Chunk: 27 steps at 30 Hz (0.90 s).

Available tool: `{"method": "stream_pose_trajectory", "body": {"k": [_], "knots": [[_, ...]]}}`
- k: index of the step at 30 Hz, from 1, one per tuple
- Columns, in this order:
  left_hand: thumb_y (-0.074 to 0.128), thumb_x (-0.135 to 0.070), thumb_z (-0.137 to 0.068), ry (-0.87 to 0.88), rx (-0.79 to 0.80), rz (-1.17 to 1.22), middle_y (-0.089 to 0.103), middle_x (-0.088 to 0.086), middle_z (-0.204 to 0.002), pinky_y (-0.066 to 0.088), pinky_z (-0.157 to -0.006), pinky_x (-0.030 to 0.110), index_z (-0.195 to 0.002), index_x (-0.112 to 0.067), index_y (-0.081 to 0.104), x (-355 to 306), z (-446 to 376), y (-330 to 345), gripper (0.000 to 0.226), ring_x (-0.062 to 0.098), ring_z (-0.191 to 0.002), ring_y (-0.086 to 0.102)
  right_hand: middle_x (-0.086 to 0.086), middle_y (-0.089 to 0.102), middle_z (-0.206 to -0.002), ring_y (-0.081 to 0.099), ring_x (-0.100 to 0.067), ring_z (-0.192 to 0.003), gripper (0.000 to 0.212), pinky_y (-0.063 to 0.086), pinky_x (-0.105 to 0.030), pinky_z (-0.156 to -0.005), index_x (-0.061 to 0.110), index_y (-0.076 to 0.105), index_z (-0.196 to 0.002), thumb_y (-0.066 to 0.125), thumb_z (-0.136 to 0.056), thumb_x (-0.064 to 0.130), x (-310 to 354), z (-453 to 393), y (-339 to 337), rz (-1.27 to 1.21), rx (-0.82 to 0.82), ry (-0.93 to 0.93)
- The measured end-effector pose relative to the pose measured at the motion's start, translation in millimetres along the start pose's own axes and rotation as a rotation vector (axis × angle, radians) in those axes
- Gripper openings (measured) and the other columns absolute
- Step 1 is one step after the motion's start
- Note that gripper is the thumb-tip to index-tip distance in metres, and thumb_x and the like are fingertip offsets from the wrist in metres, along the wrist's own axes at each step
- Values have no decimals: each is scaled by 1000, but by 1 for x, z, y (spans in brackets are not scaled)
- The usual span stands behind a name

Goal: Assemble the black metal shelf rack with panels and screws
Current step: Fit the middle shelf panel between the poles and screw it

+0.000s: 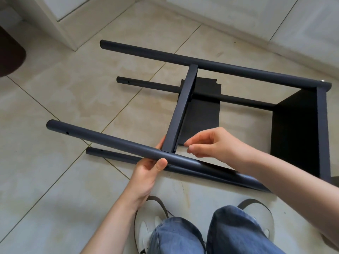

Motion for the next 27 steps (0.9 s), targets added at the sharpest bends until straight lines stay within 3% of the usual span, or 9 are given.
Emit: {"method": "stream_pose_trajectory", "body": {"k": [3,8,10,15,19,23,27], "knots": [[81,-70,-63,-1,6,-11,74,3,-115,41,-114,38,-134,-11,57,1,-1,-2,95,22,-122,62,-9,77,-87,71,-12,-79,15,59,-23,-79,5,73,-101,73,-86,5,2,-9,0,37,27,-31],[86,-64,-62,-28,16,24,67,7,-130,35,-115,38,-131,-28,63,2,0,-2,81,24,-131,56,-9,76,-83,70,-14,-76,10,60,-25,-76,2,67,-94,73,-86,2,0,-20,1,-49,62,-48],[88,-62,-61,-33,14,48,67,9,-131,32,-117,41,-133,-23,61,2,-1,-3,86,26,-132,55,-10,76,-85,71,-13,-76,7,60,-27,-77,4,69,-90,73,-85,3,-1,-23,2,-78,87,-38],[92,-57,-57,-56,34,115,71,6,-123,39,-114,33,-136,-14,56,-2,-2,0,97,24,-129,58,-7,76,-81,70,-11,-72,8,58,-23,-70,7,70,-90,74,-84,2,-8,-33,5,-162,166,2],[94,-56,-52,-88,39,160,75,-1,-110,47,-101,19,-122,-12,60,-5,-1,2,89,15,-116,66,-9,70,-78,64,-14,-71,10,56,-24,-72,6,76,-96,71,-89,12,-12,-40,10,-230,205,34],[95,-56,-48,-87,22,181,76,1,-106,47,-103,20,-120,-15,62,-7,1,1,90,17,-113,67,-14,71,-86,65,-17,-76,10,56,-26,-75,7,75,-98,68,-91,10,-17,-41,14,-306,234,72],[92,-54,-57,-64,65,180,75,0,-112,45,-104,20,-128,-15,59,-11,0,3,87,17,-118,65,-15,75,-99,68,-17,-79,11,55,-25,-73,6,70,-97,72,-87,5,-19,-38,16,-369,273,108]]}}
Point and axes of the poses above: each hand's wrist, its own z-axis away from the middle knuckle, its own y-axis out of the palm, x = y × z, the point moved 3 cm from there along -z, towards the middle knuckle
